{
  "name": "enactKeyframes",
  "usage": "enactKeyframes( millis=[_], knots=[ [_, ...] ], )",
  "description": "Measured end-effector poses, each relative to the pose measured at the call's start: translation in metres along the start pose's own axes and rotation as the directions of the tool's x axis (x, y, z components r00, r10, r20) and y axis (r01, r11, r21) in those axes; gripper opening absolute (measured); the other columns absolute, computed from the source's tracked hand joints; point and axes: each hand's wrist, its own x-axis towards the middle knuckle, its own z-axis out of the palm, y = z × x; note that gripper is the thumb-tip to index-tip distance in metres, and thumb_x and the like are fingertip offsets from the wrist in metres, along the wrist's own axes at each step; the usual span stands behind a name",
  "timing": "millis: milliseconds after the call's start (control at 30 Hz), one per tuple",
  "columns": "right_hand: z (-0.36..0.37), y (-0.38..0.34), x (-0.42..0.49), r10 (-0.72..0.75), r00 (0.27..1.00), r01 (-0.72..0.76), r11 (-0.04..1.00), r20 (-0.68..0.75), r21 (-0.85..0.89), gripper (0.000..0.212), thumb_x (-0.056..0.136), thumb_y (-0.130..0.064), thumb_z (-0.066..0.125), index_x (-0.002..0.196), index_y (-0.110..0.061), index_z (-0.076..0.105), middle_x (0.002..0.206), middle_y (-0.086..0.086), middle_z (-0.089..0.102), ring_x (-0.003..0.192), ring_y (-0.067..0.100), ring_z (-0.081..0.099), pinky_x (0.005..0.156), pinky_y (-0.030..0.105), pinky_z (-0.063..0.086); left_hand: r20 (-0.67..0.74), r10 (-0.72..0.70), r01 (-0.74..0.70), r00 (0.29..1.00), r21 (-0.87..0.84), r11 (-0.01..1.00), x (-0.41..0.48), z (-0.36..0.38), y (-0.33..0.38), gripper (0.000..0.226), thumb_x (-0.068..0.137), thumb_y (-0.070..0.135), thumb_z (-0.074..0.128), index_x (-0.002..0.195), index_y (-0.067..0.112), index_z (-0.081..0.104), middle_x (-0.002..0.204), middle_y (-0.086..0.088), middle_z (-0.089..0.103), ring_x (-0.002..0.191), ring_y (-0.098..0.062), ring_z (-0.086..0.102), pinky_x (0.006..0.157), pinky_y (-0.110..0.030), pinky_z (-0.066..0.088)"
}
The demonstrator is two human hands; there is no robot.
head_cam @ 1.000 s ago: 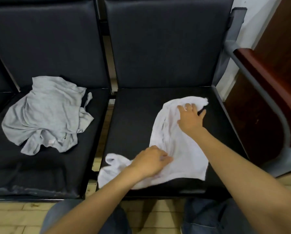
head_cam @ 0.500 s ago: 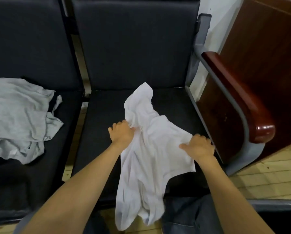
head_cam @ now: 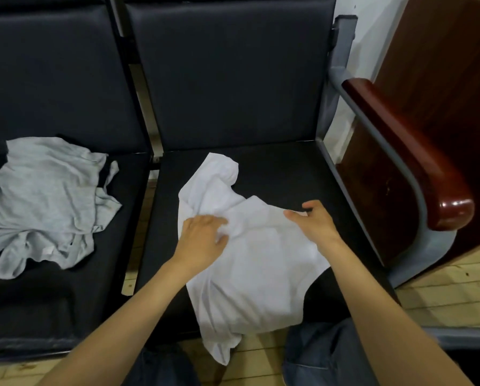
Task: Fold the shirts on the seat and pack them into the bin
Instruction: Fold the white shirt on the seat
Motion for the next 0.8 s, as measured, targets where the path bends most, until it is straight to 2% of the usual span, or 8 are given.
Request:
enactKeyframes(
  millis=[100, 233, 267, 333, 400, 500, 600, 800],
  knots=[
    [0.004, -0.008, 0.01, -0.026, 0.996, 0.031, 0.998, 0.081, -0.061, 0.058, 0.088, -0.017, 0.066, 0.139, -0.02, 0.041, 0.139, 0.008, 0.044, 0.111, 0.023, 0.052, 0.078, 0.028, 0.042, 0.082, 0.047, -0.054, 0.996, 0.085, 0.995, -0.002, 0.011, -0.003, 0.031, 0.097, 0.035, 0.045, 0.125, 0.029, 0.056, 0.127, 0.007, 0.055, 0.117, -0.014, 0.048, 0.103, -0.026, 0.018],
    [0.018, -0.036, -0.002, -0.331, 0.942, 0.332, 0.908, 0.047, -0.255, 0.048, 0.094, -0.006, 0.048, 0.139, -0.023, 0.045, 0.135, 0.007, 0.053, 0.115, 0.024, 0.055, 0.089, 0.03, 0.045, -0.126, -0.028, 0.01, 0.992, -0.138, 0.99, -0.007, 0.013, -0.012, 0.028, 0.1, 0.026, 0.043, 0.099, 0.019, 0.07, 0.098, 0.002, 0.068, 0.091, -0.013, 0.058, 0.101, -0.027, 0.028],
    [0.022, -0.043, -0.016, -0.494, 0.867, 0.484, 0.799, 0.069, -0.357, 0.047, 0.095, -0.008, 0.046, 0.14, -0.023, 0.044, 0.131, 0.006, 0.057, 0.111, 0.024, 0.057, 0.092, 0.033, 0.045, -0.176, -0.096, 0.05, 0.98, -0.249, 0.967, -0.007, 0.009, -0.012, 0.029, 0.1, 0.025, 0.043, 0.096, 0.013, 0.07, 0.092, -0.001, 0.068, 0.085, -0.016, 0.06, 0.099, -0.03, 0.035],
    [0.032, -0.048, -0.049, -0.753, 0.585, 0.766, 0.393, 0.301, -0.508, 0.048, 0.095, -0.01, 0.047, 0.14, -0.024, 0.043, 0.127, 0.002, 0.061, 0.103, 0.022, 0.06, 0.092, 0.037, 0.042, -0.191, -0.276, 0.147, 0.942, -0.503, 0.851, -0.004, -0.008, -0.013, 0.035, 0.101, 0.031, 0.042, 0.095, 0.009, 0.068, 0.09, -0.003, 0.067, 0.083, -0.016, 0.06, 0.085, -0.031, 0.046],
    [0.04, -0.038, -0.075, -0.699, 0.363, 0.894, 0.074, 0.616, -0.443, 0.056, 0.095, -0.012, 0.05, 0.145, -0.032, 0.035, 0.133, -0.006, 0.057, 0.101, 0.017, 0.059, 0.095, 0.037, 0.039, -0.103, -0.411, 0.24, 0.906, -0.674, 0.698, -0.001, -0.024, -0.021, 0.037, 0.1, 0.038, 0.04, 0.099, 0.013, 0.067, 0.094, 0.0, 0.065, 0.087, -0.013, 0.058, 0.076, -0.027, 0.044],
    [0.036, -0.023, -0.091, -0.398, 0.442, 0.896, 0.231, 0.804, -0.379, 0.05, 0.099, -0.031, 0.047, 0.145, -0.042, 0.03, 0.139, -0.013, 0.05, 0.113, 0.01, 0.052, 0.103, 0.029, 0.033, -0.042, -0.399, 0.278, 0.916, -0.65, 0.707, -0.004, -0.027, -0.039, 0.024, 0.093, 0.035, 0.056, 0.1, 0.016, 0.069, 0.101, 0.001, 0.066, 0.094, -0.016, 0.059, 0.081, -0.027, 0.046],
    [0.03, -0.026, -0.086, -0.46, 0.649, 0.758, 0.456, 0.606, -0.466, 0.034, 0.099, -0.032, 0.046, 0.133, -0.035, 0.05, 0.12, -0.011, 0.061, 0.103, 0.011, 0.058, 0.087, 0.027, 0.045, -0.021, -0.321, 0.258, 0.947, -0.547, 0.796, -0.007, -0.015, -0.041, 0.021, 0.085, 0.037, 0.067, 0.099, 0.021, 0.07, 0.103, 0.003, 0.065, 0.094, -0.016, 0.059, 0.089, -0.031, 0.048],
    [0.042, -0.01, -0.021, -0.394, 0.881, 0.461, 0.579, 0.264, -0.673, 0.041, 0.095, -0.02, 0.054, 0.135, -0.013, 0.046, 0.129, 0.007, 0.053, 0.117, 0.023, 0.048, 0.091, 0.032, 0.045, -0.059, -0.142, 0.126, 0.988, -0.223, 0.967, -0.002, 0.007, -0.015, 0.044, 0.082, 0.052, 0.064, 0.117, 0.026, 0.062, 0.108, 0.007, 0.06, 0.106, -0.014, 0.05, 0.089, -0.024, 0.025]
  ],
)
